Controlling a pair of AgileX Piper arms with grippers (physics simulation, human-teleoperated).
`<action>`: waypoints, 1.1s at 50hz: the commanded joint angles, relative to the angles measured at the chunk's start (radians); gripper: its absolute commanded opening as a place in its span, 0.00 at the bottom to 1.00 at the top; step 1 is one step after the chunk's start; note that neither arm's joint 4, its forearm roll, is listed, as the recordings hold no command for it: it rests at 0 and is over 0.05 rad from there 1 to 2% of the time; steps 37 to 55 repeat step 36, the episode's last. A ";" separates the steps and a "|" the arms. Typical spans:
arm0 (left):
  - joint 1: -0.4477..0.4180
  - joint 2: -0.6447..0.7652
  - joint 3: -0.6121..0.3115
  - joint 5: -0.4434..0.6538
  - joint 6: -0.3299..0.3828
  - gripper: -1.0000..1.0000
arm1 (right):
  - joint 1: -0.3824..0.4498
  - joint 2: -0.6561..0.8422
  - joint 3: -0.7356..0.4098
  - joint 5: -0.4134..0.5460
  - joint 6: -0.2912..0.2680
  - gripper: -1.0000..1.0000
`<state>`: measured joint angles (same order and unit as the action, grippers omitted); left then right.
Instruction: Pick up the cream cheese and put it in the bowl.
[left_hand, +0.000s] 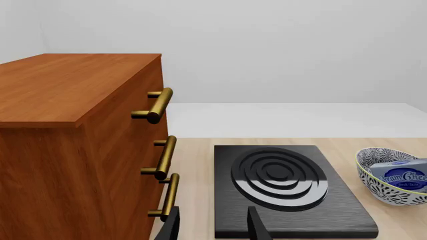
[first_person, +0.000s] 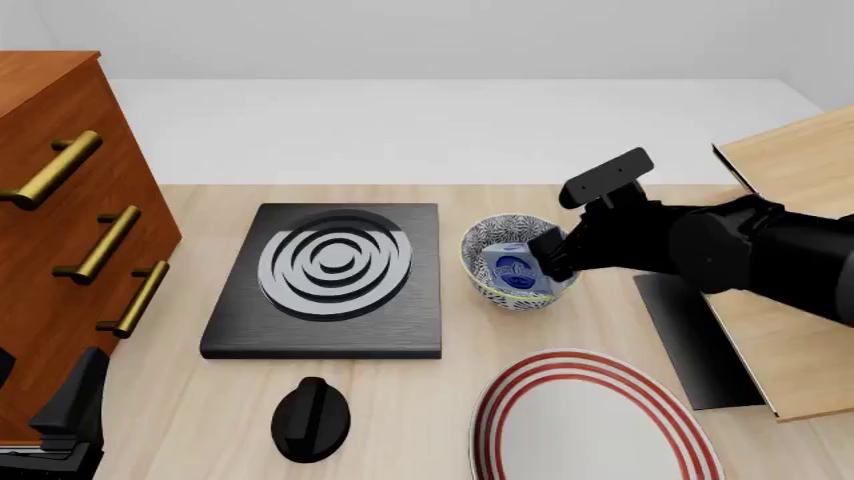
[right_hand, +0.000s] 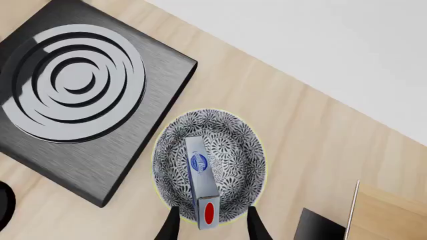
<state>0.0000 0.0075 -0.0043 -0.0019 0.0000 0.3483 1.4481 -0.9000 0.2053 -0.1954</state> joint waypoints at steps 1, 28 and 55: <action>0.000 0.000 0.000 0.000 0.000 1.00 | 0.003 -0.045 -0.030 0.042 -0.003 1.00; 0.000 0.000 0.000 0.000 0.000 1.00 | 0.041 -0.348 0.110 0.008 0.043 1.00; 0.000 0.000 0.000 0.000 0.000 1.00 | 0.075 -0.441 0.182 -0.016 0.080 1.00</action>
